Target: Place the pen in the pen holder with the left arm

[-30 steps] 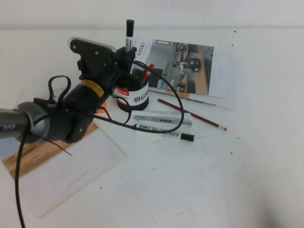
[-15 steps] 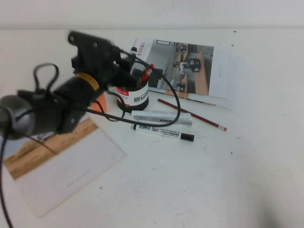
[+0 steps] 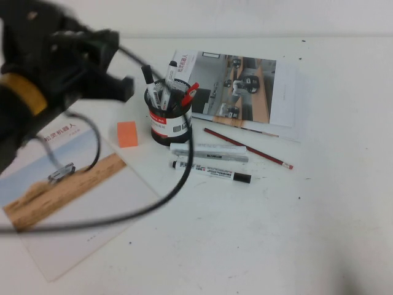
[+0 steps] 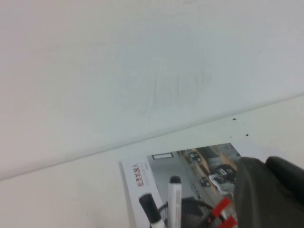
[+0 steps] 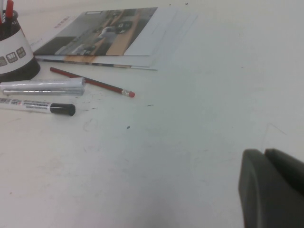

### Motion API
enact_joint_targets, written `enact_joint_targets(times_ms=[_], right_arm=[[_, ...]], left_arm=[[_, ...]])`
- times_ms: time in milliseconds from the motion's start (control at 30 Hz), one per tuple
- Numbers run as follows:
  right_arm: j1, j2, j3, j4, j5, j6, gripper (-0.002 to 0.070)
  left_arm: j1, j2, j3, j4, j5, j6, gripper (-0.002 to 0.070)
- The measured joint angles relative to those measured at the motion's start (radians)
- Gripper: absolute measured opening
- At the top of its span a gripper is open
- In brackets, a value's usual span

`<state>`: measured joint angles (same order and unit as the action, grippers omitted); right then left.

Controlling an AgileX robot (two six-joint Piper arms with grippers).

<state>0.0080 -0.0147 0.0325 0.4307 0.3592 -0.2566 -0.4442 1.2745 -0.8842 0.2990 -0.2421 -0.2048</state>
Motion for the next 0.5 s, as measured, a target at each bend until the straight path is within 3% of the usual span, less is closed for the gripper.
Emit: enact_joint_targets(times_ms=[233,500], right_arm=[[0.0,0.0,0.0,0.0,0.0,0.0,-0.0022],[0.0,0.0,0.0,0.0,0.0,0.0,-0.0022]], left_arm=[[0.0,-0.2,0.21,0.0,0.004,-0.021,0.0001],[0.0,-0.224,0.285,0.004,0.066,-0.033,0.0001]])
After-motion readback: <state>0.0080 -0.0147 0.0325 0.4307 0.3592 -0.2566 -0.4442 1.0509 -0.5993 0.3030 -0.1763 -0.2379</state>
